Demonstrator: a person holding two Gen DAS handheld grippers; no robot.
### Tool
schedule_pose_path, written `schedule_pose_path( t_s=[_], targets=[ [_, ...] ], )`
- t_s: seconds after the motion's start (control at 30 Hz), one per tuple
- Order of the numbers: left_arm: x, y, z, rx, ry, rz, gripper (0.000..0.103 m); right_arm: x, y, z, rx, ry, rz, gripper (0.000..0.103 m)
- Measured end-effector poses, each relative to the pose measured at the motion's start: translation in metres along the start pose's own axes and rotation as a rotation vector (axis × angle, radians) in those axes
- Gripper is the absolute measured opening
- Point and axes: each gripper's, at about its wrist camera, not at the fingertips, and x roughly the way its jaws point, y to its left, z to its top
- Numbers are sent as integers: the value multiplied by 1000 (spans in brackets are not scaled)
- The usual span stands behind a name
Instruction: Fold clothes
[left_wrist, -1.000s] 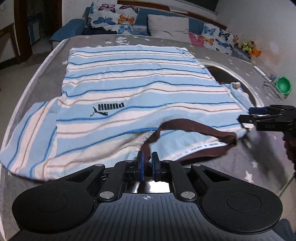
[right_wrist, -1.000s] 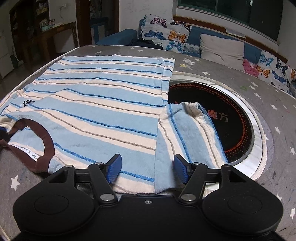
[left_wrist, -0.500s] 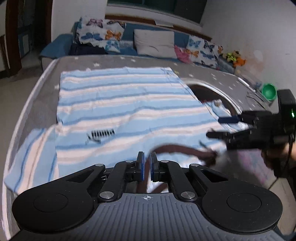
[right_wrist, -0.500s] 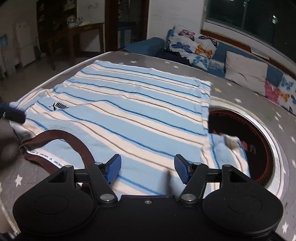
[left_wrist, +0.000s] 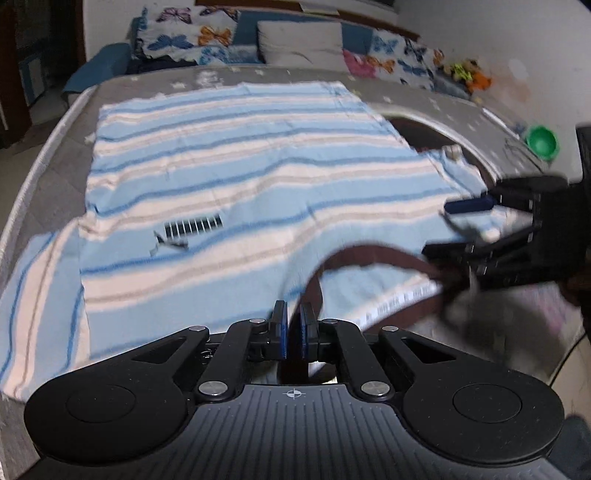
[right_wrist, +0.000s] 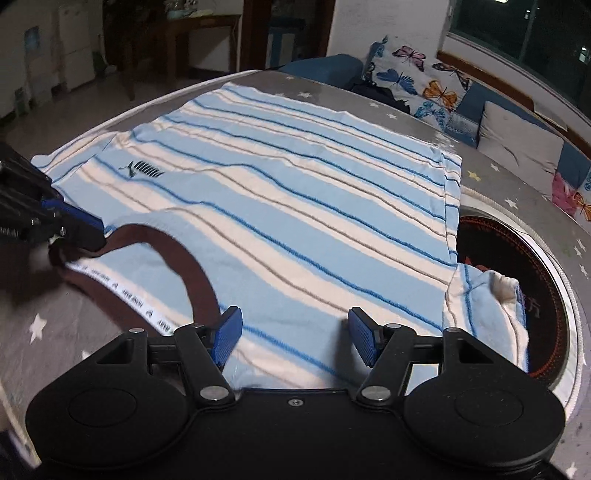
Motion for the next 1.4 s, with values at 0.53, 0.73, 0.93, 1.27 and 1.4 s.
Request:
schedule_pose_path(
  t_s=[0.53,0.73,0.93,1.27,1.4],
  targets=[
    [-4,-6,-4,9,5,-47,7,-1,24,6,14,-24,95,66],
    [-6,-5,-8,12,14,-79,5,-3,27,-1,24,2,124,50],
    [-12,-4,-11,11,15,-108,4,-10,19,-5,52,5,132,51],
    [-32,6,-1,-28,-46,-68,12,-33,-15,-15,170,-58,58,67],
    [-34,14,-1,-62,-60,-40,29,-37,-40,-21,291,-78,94,73]
  ],
)
